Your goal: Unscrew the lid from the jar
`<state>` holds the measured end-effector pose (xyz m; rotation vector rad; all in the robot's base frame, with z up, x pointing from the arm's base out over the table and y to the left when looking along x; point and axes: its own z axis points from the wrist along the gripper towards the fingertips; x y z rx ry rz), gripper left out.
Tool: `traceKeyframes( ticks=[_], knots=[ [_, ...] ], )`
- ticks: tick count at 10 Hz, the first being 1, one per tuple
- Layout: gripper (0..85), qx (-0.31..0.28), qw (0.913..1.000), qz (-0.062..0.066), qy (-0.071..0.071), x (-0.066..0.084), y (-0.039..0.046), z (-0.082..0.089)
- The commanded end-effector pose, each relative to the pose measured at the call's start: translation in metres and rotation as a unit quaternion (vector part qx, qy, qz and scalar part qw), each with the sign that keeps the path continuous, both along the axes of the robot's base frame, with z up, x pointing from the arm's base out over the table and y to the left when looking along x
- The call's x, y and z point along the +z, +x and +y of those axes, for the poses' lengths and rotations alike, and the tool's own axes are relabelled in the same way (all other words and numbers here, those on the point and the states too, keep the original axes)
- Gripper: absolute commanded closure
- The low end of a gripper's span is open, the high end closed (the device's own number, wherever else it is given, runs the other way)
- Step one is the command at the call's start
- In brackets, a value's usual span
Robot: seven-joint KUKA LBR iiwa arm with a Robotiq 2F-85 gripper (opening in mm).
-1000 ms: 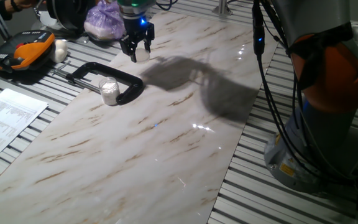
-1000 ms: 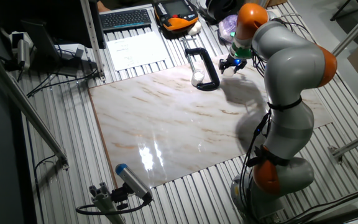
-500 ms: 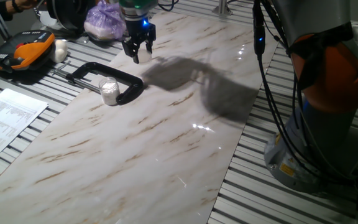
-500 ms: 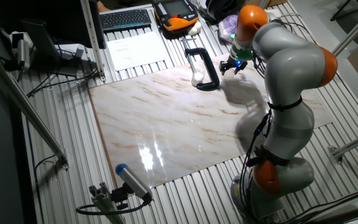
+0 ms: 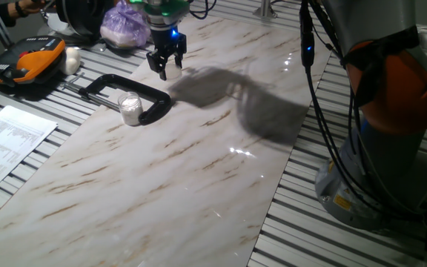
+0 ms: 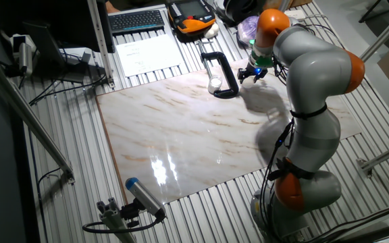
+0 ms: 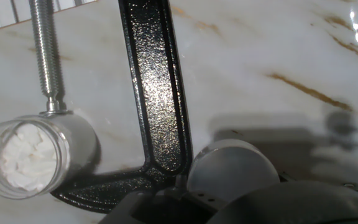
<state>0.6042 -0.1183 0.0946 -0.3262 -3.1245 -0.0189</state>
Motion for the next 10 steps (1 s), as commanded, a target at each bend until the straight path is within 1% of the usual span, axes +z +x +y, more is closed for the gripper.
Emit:
traceKeyframes(
  ticks=[1,3,5,8,10],
  knots=[
    [85.0,0.000,1.0000,0.000,-0.001,-0.002,0.0000,0.000],
    [85.0,0.000,1.0000,0.001,0.000,-0.004,-0.0009,-0.001],
    [85.0,-0.001,1.0000,-0.001,0.001,-0.012,-0.0015,0.000],
    [85.0,-0.002,1.0000,-0.001,0.001,-0.016,-0.0025,0.000],
    [85.0,-0.003,1.0000,-0.005,0.000,-0.021,-0.0037,0.001]
  ],
)
